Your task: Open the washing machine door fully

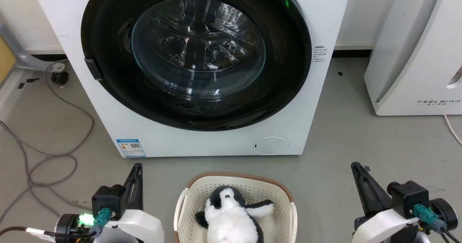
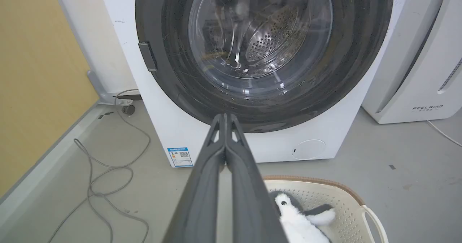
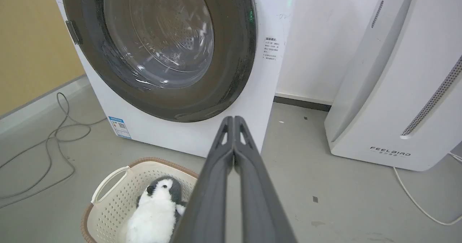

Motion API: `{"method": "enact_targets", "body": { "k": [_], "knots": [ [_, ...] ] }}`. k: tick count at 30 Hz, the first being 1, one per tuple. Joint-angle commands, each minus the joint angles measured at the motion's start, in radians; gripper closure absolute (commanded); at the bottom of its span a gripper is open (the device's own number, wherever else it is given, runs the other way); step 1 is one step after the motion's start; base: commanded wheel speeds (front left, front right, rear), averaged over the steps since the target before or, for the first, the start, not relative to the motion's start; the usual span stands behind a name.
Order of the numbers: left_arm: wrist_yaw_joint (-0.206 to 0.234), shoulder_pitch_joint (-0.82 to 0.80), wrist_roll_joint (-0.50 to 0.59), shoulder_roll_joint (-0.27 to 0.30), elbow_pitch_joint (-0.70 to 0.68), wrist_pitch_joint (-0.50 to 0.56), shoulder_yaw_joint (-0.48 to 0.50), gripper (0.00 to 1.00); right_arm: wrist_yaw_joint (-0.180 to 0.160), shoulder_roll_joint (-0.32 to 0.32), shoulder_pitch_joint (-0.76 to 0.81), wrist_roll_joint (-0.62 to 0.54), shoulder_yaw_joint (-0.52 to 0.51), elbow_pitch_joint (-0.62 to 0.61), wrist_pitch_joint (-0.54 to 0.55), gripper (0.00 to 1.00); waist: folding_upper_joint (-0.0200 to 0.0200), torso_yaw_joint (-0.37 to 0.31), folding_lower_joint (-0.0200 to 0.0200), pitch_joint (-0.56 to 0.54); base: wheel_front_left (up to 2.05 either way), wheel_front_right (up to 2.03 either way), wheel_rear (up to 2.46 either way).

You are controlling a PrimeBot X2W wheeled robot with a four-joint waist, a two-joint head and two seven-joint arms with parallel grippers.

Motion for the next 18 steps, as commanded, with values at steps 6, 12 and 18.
{"method": "enact_targets", "body": {
  "k": [6,12,18],
  "knots": [
    [0.003,-0.015,0.003,0.0,-0.005,0.0,-0.001,1.0,-0.001,-0.001,-0.014,0.0,0.0,0.002,0.001,1.0,0.0,0.0,0.0,0.0,0.0,0.0,0.0],
    [0.003,-0.015,0.003,0.0,-0.005,0.0,-0.001,1.0,-0.001,-0.001,-0.014,0.0,0.0,0.002,0.001,1.0,0.0,0.0,0.0,0.0,0.0,0.0,0.0],
    [0.003,-0.015,0.003,0.0,-0.005,0.0,-0.001,1.0,-0.001,-0.001,-0.014,0.0,0.0,0.002,0.001,1.0,0.0,0.0,0.0,0.0,0.0,0.0,0.0]
  ]
}}
